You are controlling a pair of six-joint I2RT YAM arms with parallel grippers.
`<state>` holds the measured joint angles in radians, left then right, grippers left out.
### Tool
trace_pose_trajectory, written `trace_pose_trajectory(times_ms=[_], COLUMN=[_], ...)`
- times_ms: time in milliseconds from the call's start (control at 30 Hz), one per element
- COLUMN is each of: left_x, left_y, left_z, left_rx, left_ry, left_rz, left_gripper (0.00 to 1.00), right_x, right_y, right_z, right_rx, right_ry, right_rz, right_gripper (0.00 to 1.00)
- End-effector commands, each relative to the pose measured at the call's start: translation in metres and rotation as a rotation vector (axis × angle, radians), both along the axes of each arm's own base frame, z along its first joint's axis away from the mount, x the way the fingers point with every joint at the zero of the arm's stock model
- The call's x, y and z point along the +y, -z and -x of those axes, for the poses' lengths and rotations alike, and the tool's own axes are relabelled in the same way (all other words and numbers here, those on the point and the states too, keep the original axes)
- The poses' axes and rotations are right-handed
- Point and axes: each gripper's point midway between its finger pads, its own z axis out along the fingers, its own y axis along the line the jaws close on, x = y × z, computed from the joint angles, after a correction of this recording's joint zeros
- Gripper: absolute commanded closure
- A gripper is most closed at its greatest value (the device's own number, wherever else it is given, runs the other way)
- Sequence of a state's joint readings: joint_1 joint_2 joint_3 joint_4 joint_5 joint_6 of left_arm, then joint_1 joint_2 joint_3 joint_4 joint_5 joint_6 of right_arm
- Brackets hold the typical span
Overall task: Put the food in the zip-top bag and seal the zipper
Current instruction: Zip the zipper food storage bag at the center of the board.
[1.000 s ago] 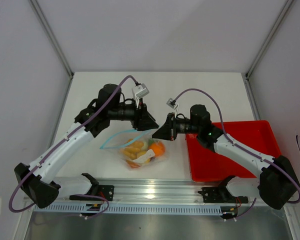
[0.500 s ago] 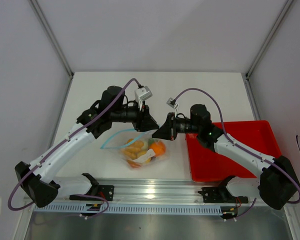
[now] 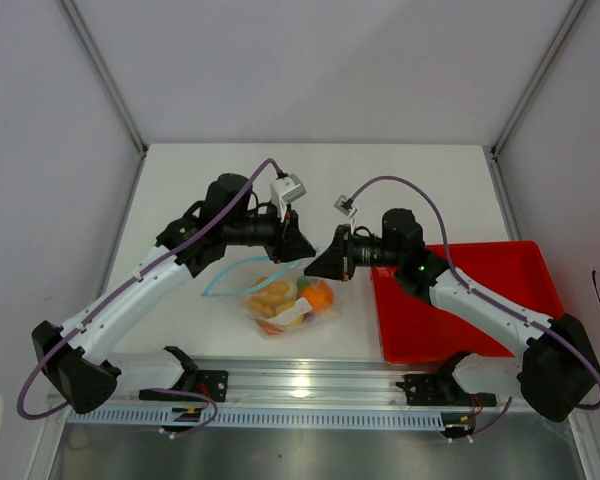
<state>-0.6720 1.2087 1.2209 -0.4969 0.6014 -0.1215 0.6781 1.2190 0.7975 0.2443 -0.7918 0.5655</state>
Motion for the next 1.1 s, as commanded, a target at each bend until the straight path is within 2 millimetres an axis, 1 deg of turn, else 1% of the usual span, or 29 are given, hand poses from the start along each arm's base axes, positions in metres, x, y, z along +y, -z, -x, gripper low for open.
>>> trace_pose_trajectory(times_ms=[0,133,167,267,367,433,467,500,567,633,733,967,1067], left_x=[-0.002,-0.002,-0.001,0.000,0.003,0.004,0.006,0.006,0.008,0.009,0.009,0.012,0.013], left_y=[0.001,0.002,0.004,0.008,0.010,0.012,0.011,0.011,0.011,0.010,0.011,0.001,0.002], left_z=[0.003,0.005,0.005,0.006,0.004,0.004,0.005,0.005,0.005,0.006,0.007,0.012,0.014], left_rx=[-0.018,-0.016,-0.012,-0.004,-0.002,-0.001,-0.006,-0.006,-0.012,-0.013,-0.012,-0.028,-0.024], left_ry=[0.019,0.028,0.028,0.024,0.010,0.001,0.001,0.001,-0.005,-0.004,0.000,0.005,0.007], left_rz=[-0.001,-0.004,-0.007,-0.020,-0.030,-0.038,-0.039,-0.040,-0.043,-0.043,-0.045,-0.026,-0.028], left_gripper=[0.77,0.87,0.92,0.99,0.99,0.99,0.99,0.99,1.00,1.00,0.99,0.99,0.99], right_x=[0.002,0.003,0.003,0.003,0.003,0.002,0.002,0.001,0.001,0.000,0.000,-0.004,-0.007], right_y=[-0.036,-0.037,-0.038,-0.040,-0.041,-0.038,-0.040,-0.037,-0.042,-0.039,-0.043,-0.043,-0.047], right_z=[0.002,0.002,0.002,0.001,0.000,-0.002,-0.004,-0.003,-0.004,-0.002,-0.002,-0.001,-0.001], right_rx=[-0.071,-0.066,-0.068,-0.066,-0.058,-0.044,-0.034,-0.019,-0.023,0.011,0.010,0.016,0.013], right_ry=[-0.014,-0.014,-0.013,-0.001,0.012,0.027,0.043,0.051,0.063,0.069,0.077,0.106,0.124], right_rz=[-0.074,-0.080,-0.083,-0.088,-0.096,-0.098,-0.112,-0.115,-0.149,-0.161,-0.178,-0.182,-0.193], right_gripper=[1.00,1.00,1.00,1.00,1.00,1.00,1.00,1.00,1.00,1.00,1.00,1.00,1.00])
